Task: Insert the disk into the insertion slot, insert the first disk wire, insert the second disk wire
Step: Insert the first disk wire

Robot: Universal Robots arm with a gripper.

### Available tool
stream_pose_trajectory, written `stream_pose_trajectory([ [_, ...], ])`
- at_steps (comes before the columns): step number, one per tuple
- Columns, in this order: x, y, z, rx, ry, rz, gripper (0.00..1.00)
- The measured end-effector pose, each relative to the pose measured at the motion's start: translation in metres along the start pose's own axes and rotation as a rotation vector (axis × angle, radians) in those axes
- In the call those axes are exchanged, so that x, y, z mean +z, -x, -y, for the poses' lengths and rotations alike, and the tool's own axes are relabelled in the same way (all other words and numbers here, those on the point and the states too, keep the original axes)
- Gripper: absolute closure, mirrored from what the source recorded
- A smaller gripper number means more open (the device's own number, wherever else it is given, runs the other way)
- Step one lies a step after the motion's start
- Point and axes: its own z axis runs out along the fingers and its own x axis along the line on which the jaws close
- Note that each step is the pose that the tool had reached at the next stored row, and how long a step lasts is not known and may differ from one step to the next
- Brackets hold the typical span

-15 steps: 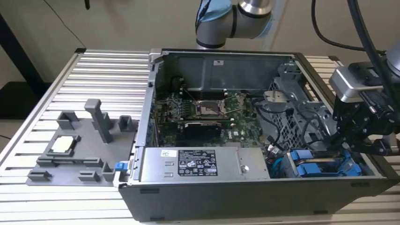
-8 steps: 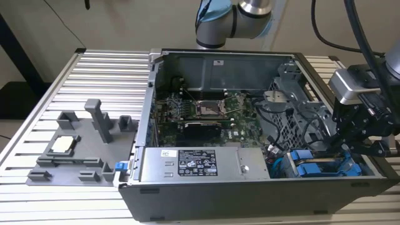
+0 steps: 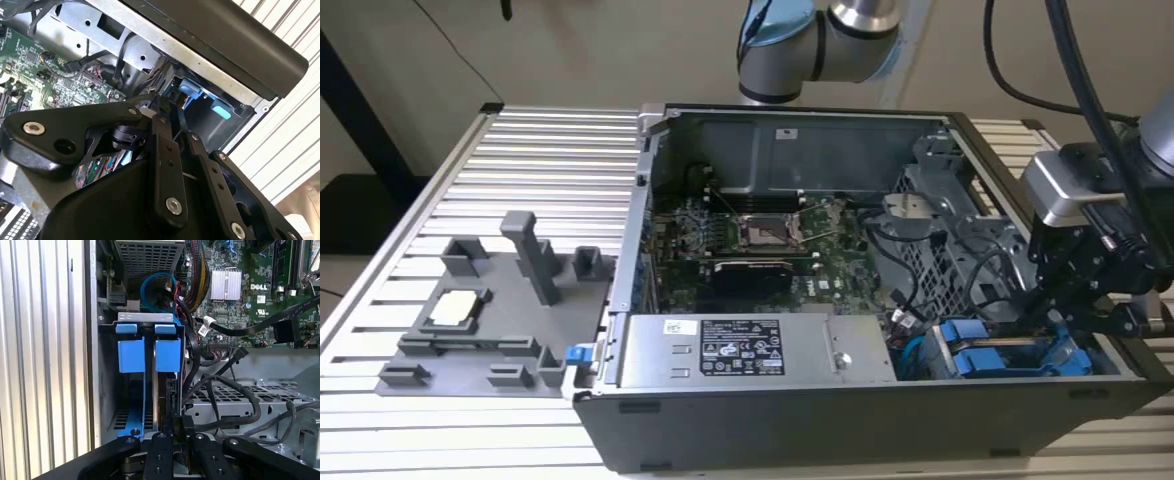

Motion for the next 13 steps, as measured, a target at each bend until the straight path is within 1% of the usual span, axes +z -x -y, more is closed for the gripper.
stream_pose_trajectory([
  [9,0.006,-0.0005,-0.0001,0.007,-0.0006,-0.0009,0.81],
  [13,0.0067,-0.0006,-0.0002,0.007,-0.0006,-0.0005,0.81],
])
